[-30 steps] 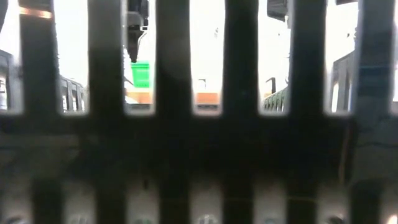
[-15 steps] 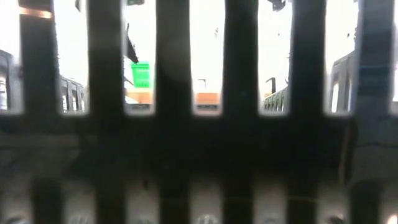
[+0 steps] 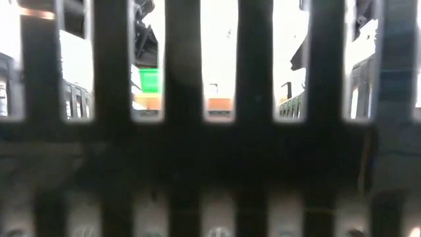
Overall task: Stack baskets on shelf by color
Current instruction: Stack the top left orange bin on the shelf
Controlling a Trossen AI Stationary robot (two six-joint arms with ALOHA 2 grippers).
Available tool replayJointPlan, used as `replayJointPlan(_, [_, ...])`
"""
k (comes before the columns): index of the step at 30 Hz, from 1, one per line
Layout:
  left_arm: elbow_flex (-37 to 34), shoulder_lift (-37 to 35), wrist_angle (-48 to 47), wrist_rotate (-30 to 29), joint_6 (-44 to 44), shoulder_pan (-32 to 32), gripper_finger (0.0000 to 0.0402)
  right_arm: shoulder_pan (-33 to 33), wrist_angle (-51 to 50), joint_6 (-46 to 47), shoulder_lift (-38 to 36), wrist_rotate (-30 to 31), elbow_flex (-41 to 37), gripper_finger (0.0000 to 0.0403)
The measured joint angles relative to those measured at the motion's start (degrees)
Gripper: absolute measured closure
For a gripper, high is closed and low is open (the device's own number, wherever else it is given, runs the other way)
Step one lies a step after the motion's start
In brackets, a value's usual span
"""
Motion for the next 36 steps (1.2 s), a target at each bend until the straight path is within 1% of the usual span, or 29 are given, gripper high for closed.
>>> replayJointPlan(3, [-0.5, 0.9, -2.8, 3.6, 2.7, -0.9, 0.0339, 0.0, 3.1, -0.1, -1.1, 0.1, 0.3, 0.027])
replayJointPlan(6, [-0.2, 1.0, -10.7, 9.1, 11.6, -2.7, 0.0339, 0.0, 3.2, -1.2, -1.1, 0.2, 0.3, 0.0275])
replayJointPlan(8, [0.4, 1.1, -17.5, 10.1, 18.8, -4.3, 0.0339, 0.0, 2.8, -1.7, -1.1, 0.2, 0.2, 0.0278])
replayJointPlan(10, [1.9, 1.0, -21.6, 10.0, 22.4, -5.6, 0.0339, 0.0, 2.7, -1.5, -0.9, 0.3, 0.2, 0.0279])
replayJointPlan(15, [7.3, 1.3, -29.2, 10.5, 21.4, -6.6, 0.0339, -0.2, 2.3, -2.0, -0.8, 0.3, 0.2, 0.0279])
replayJointPlan(20, [10.0, 1.4, -38.7, 10.2, 21.9, -7.7, 0.0336, -1.7, 2.3, -4.6, -0.8, 0.0, 0.2, 0.0279])
replayJointPlan(24, [10.6, 2.7, -40.7, 9.5, 21.4, -8.4, 0.0307, -2.3, 1.4, -5.9, -0.8, -1.6, 0.2, 0.0279])
replayJointPlan(26, [10.6, 2.9, -40.6, 9.0, 22.5, -8.9, 0.0283, -2.3, 1.4, -5.9, -0.8, -1.6, 0.2, 0.0279])
replayJointPlan(28, [11.0, 4.5, -38.6, 8.9, 23.7, -9.1, 0.0257, -2.3, 1.3, -5.9, -0.8, -1.7, 0.2, 0.0279])
replayJointPlan(31, [10.7, 7.0, -39.6, 8.7, 24.7, -9.2, 0.0222, -2.3, 1.5, -5.8, -0.8, -1.6, 0.2, 0.0279])
replayJointPlan(33, [10.9, 9.5, -38.7, 8.7, 25.9, -9.3, 0.0207, -2.3, 1.6, -5.8, -0.8, -1.6, 0.1, 0.0279])
replayJointPlan(36, [11.6, 11.9, -39.3, 8.1, 25.5, -9.2, 0.0201, -2.3, 2.1, -5.8, -0.8, -1.6, 0.1, 0.0279])
